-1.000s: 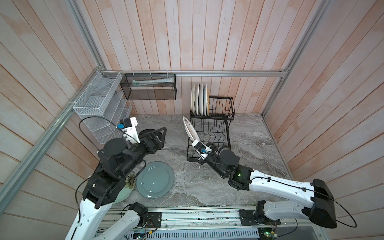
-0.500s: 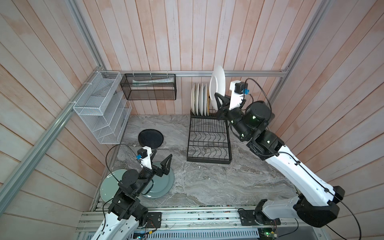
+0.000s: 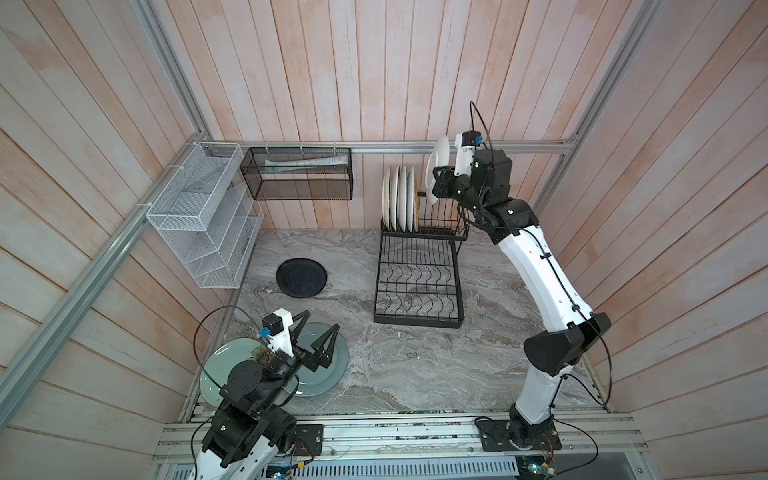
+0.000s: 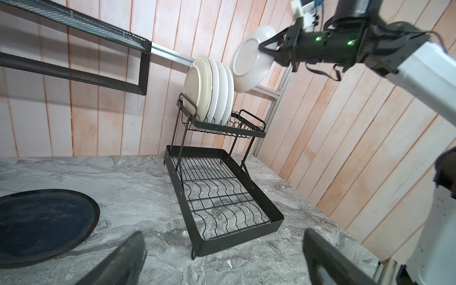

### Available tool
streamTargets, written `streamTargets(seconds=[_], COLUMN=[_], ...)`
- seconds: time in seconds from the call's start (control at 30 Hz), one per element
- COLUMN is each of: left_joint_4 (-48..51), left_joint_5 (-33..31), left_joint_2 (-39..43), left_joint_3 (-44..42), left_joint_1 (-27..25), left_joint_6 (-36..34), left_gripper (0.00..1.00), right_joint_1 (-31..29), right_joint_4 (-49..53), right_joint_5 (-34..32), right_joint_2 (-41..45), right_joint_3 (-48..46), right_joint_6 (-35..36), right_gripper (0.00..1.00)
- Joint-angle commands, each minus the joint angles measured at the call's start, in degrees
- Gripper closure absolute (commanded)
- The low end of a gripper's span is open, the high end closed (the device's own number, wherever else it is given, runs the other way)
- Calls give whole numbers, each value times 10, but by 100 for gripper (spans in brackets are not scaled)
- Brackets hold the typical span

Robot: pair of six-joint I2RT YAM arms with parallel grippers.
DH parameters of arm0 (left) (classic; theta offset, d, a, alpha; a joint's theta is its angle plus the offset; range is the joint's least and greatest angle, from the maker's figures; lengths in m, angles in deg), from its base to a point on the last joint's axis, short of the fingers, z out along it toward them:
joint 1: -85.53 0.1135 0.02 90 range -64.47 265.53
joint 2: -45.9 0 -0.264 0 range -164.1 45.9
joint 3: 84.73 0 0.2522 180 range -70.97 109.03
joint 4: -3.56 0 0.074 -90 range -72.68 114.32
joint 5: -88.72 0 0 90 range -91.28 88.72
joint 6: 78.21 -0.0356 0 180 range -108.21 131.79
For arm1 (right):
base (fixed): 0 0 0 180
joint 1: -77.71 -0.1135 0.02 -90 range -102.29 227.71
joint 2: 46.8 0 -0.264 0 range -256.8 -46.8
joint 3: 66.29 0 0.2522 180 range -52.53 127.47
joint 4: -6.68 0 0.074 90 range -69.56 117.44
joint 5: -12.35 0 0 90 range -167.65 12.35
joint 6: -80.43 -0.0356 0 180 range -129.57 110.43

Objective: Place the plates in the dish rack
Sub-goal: 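Lower the sunburst plate into the upper rack slot with the right gripper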

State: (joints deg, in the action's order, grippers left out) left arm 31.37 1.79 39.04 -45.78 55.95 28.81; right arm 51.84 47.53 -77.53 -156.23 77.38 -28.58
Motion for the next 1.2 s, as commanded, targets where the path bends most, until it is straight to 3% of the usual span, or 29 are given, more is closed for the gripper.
streamTargets(seconds=[0.0, 0.1, 0.33, 1.17], left_joint_4=[34, 47, 42, 41], left_joint_5=[-62, -78, -38, -30], left_joint_2=[19, 19, -8, -22], left_joint_3=[11, 18, 19, 21], left_joint_1=[-5, -5, -5, -5], left_joint_6=[4, 1, 2, 6], left_gripper=[0, 0, 0, 0], right_joint_1=[2, 4, 19, 27], right_joint_4=[33, 41, 41, 63], right_joint_5=[18, 2, 12, 17], right_joint_2=[-37, -69, -109, -141], right_joint_3=[44, 63, 72, 81], right_joint_6=[-17, -10, -23, -6], right_gripper=[100, 100, 100, 100])
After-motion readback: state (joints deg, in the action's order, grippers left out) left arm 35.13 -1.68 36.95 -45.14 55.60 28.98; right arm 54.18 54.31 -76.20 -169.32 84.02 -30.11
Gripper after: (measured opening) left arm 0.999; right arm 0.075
